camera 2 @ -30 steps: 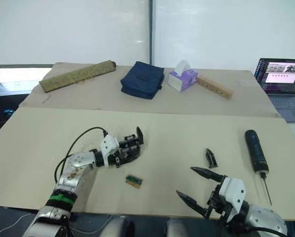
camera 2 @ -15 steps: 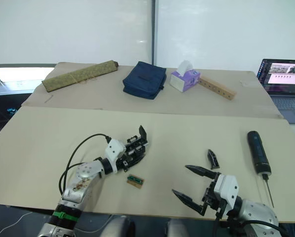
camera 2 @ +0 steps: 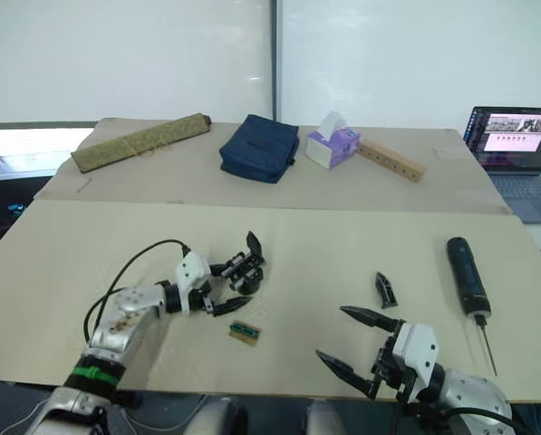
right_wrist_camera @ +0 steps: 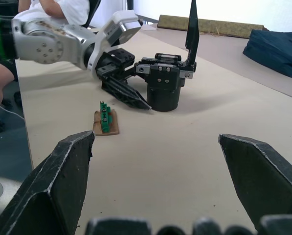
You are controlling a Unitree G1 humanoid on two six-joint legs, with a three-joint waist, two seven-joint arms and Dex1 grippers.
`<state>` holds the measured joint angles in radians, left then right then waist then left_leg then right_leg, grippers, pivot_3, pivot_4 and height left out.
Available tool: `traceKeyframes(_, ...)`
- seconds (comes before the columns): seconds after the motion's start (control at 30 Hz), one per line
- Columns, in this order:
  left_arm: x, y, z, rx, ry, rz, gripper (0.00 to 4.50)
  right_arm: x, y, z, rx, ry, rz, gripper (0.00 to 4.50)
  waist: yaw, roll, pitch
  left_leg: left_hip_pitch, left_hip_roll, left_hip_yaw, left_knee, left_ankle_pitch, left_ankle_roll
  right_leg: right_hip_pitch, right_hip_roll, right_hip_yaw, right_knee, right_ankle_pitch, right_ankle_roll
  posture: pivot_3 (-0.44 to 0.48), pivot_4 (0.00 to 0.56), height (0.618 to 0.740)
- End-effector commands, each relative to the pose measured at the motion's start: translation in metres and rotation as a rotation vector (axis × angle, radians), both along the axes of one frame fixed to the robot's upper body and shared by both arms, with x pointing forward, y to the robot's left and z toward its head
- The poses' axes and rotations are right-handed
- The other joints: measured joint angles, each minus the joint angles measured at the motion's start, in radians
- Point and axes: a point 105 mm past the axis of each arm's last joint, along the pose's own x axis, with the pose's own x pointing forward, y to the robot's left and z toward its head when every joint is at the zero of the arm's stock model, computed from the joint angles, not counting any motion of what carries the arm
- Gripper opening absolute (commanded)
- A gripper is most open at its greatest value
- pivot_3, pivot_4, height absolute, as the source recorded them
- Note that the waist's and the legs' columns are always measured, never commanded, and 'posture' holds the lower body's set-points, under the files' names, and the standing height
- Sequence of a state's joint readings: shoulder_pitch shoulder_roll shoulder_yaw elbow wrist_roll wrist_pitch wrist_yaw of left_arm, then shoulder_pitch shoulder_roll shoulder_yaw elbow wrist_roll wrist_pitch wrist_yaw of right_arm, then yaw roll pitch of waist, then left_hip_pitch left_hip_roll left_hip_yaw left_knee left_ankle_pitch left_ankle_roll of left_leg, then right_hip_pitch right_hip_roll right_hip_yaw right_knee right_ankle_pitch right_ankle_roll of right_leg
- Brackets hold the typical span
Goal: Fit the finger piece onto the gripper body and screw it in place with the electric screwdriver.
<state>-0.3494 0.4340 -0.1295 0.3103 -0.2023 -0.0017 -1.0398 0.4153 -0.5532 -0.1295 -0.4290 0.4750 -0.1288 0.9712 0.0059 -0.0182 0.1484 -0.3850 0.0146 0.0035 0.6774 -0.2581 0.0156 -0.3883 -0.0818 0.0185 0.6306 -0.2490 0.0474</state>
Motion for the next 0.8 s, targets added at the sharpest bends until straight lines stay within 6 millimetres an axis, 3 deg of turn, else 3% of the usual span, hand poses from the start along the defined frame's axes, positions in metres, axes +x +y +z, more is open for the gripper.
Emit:
traceKeyframes(0.03, 0.005, 0.013, 0.001, 0.0, 0.016, -0.077, 4.43, -0.001, 0.001, 0.009, 0.005, -0.04, 0.009, 4.5, 0.0, 0.0, 0.0, 0.0, 0.0, 0.0, 0.0, 0.0, 0.0, 0.0, 0.0, 0.0, 0.0, 0.0, 0.0, 0.0, 0.15, 0.74)
traceKeyframes(0.23, 0.006, 0.01, 0.005, 0.06, 0.007, -0.3, 4.43, -0.001, 0.003, 0.009, 0.006, -0.041, 0.01, 4.5, 0.001, 0.0, 0.0, -0.001, 0.0, 0.001, 0.0, 0.0, 0.0, 0.0, 0.001, 0.0, 0.0, 0.0, 0.0, 0.0, 0.15, 0.74)
traceKeyframes(0.5, 0.018, -0.01, 0.006, 0.055, -0.026, -0.373, 4.43, 0.0, 0.003, 0.008, 0.006, -0.046, 0.004, 4.5, 0.006, -0.001, 0.0, -0.004, 0.0, 0.002, 0.001, 0.0, 0.0, -0.001, 0.001, 0.0, -0.001, 0.0, 0.0, 0.0, 0.15, 0.74)
traceKeyframes(0.8, 0.018, -0.026, 0.009, 0.034, -0.028, -0.435, 4.43, -0.001, 0.005, 0.007, 0.004, -0.042, -0.007, 4.5, 0.005, -0.001, 0.0, -0.004, 0.0, 0.002, 0.001, 0.0, 0.0, -0.001, 0.002, 0.0, -0.001, 0.0, 0.001, 0.0, 0.15, 0.74)
